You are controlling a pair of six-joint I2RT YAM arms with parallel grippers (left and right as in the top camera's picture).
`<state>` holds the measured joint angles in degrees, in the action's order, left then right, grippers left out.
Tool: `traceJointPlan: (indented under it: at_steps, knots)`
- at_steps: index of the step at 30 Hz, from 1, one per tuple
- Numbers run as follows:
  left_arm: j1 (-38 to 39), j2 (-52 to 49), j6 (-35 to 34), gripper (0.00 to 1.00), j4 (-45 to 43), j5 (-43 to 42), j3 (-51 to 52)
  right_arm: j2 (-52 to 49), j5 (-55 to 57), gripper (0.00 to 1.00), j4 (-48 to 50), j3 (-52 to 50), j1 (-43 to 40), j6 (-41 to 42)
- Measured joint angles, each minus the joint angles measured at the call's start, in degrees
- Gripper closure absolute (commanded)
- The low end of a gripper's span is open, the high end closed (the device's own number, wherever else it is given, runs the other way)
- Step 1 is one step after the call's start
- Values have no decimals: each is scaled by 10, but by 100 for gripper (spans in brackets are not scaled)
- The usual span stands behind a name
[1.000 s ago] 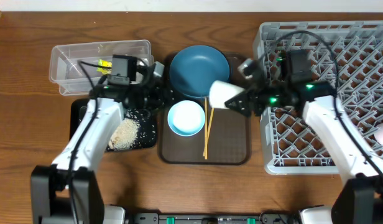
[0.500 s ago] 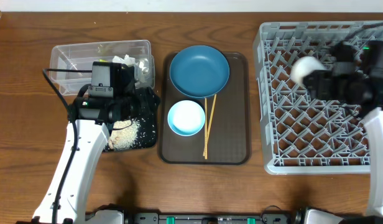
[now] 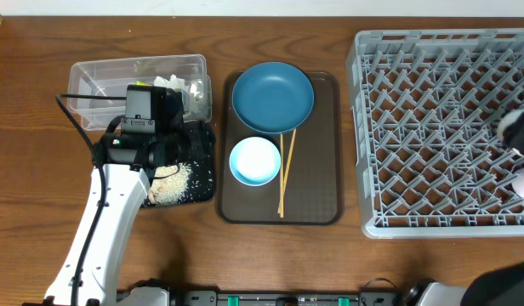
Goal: Sort waste into correct bins and load items into the dishwasher rack
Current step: 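Carry the white cup right and place it in the dish rack, then reach the right gripper to the light-blue bowl and grasp its rim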
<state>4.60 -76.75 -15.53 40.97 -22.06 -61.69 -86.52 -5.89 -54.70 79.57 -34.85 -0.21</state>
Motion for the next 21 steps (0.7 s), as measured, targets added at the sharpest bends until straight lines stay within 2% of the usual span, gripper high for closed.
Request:
traceJointPlan:
  at_steps: [12,14,15,18,19,20,21]
  knots:
    - [0,0,4,47,3,0,0,-95,12,97,3,0,-32,7]
    - [0,0,4,47,3,0,0,-108,12,94,3,0,-33,7]
    - [0,0,4,47,3,0,0,-115,13,87,3,0,-33,7]
    - [0,0,4,47,3,0,0,-131,13,48,3,0,-33,7]
    - [0,0,4,47,3,0,0,-134,13,38,3,0,-33,7]
    - [0,0,4,47,3,0,0,-137,12,31,3,0,-33,8]
    - [0,0,4,47,3,0,0,-139,12,29,3,0,-32,10]
